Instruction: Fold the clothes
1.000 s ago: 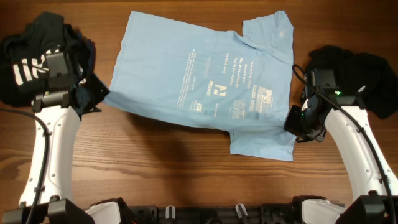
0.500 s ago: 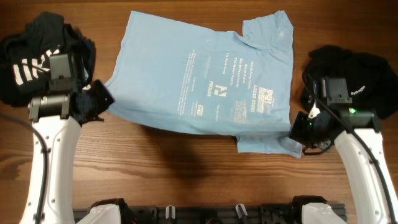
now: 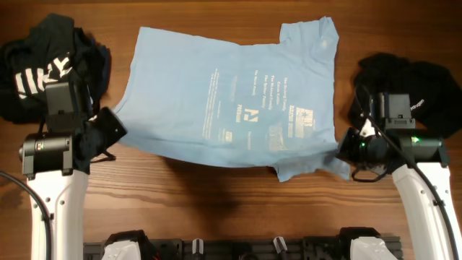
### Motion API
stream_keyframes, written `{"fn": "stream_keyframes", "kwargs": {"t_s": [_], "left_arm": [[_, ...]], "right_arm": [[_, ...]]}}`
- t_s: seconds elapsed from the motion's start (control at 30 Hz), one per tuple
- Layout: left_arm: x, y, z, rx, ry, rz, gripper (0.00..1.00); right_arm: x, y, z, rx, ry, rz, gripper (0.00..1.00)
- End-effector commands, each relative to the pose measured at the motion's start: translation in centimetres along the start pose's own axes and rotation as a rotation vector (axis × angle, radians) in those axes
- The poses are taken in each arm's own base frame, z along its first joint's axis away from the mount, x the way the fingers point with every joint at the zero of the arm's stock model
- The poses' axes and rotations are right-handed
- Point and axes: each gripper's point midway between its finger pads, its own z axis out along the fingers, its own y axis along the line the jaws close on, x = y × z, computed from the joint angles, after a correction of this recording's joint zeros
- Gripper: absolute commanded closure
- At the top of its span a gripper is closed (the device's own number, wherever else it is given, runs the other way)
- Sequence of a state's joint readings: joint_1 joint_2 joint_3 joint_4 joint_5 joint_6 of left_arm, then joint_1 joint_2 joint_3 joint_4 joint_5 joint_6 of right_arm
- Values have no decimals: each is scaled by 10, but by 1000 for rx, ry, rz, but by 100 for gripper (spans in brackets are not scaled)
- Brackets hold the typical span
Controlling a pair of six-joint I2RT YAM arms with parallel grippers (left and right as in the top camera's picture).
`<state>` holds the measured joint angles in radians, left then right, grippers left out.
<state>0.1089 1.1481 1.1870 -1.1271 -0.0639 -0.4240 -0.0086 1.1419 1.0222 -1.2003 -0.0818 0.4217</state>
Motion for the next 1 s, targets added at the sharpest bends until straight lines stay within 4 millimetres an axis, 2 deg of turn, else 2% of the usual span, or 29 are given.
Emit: {"fn": "stream_keyframes", "kwargs": {"t_s": [0.0, 0.17, 0.47, 0.63, 0.83, 0.97], "left_arm": [[-19, -3, 11, -25, -43, -10, 96], [-34, -14, 43, -32, -30, -9, 96], [-61, -24, 96, -63, -65, -3, 96], [-76, -27, 110, -68, -114, -4, 96], [-96, -39, 119, -28, -186, -15, 96], [-100, -42, 131, -24, -193, -16, 96]], "right_arm": [[-26, 8, 3, -17, -61, 6, 96], [-50, 13, 24, -2, -85, -3, 96], [-72, 7, 60, 56, -70, 7, 96], [-88, 1, 66, 53, -102, 3, 96], [-110, 4, 70, 15, -166, -37, 96], [-116, 5, 74, 11, -179, -39, 96]]}}
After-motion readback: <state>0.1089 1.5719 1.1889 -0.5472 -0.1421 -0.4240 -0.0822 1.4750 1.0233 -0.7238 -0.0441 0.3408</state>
